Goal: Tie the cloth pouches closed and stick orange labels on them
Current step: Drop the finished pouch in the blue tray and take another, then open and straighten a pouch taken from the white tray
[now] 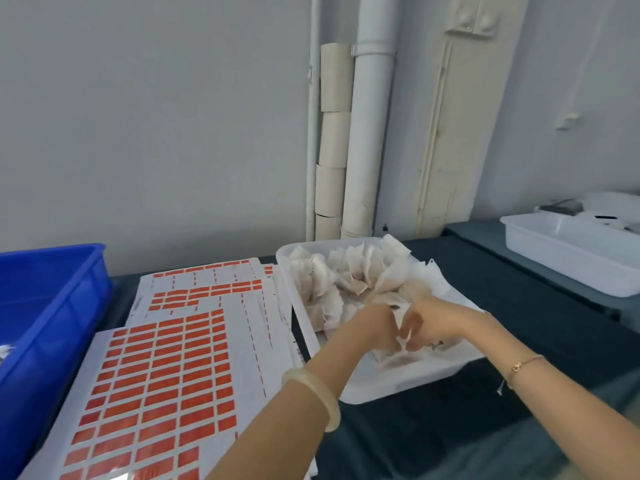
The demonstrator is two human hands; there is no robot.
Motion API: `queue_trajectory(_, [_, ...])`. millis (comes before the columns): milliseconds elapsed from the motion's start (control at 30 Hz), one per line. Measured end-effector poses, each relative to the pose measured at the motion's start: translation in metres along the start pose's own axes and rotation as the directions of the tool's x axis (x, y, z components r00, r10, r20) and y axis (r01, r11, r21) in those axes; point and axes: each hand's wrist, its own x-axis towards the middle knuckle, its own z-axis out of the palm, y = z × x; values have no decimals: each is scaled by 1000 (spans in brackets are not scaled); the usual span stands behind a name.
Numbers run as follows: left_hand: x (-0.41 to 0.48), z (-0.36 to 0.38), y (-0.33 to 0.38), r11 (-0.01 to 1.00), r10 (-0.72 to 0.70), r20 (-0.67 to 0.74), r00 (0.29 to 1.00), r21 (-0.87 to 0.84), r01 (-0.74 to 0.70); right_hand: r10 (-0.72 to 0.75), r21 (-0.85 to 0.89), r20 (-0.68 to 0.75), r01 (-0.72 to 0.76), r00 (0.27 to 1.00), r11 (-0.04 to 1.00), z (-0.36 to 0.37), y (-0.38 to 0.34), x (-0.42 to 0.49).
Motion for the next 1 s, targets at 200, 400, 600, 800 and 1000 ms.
queue_trajectory(200, [14, 13, 3, 991, -131, 175, 976, 58, 122, 49, -160, -14, -51, 999, 986, 12, 3, 8])
queue_trajectory(400, [11, 14, 8, 985, -106, 164, 981, 150, 81, 28, -219, -79, -44, 997, 975, 17, -1, 11])
queue_trajectory(600, [2, 5, -7, 1000, 6, -8, 1000, 18, -6, -75, -33, -73, 73, 995, 997, 5, 0, 6])
queue_trajectory(800, [-15, -9, -30, 964, -11, -263, 965, -259, -59, -210, 143, -269, 255, 940, 956, -19, -12, -1])
queue_trajectory(1000, [-32, -18, -42, 922, -76, -387, 919, -379, -83, -301, 109, -313, 348, 901, 931, -33, -29, 3])
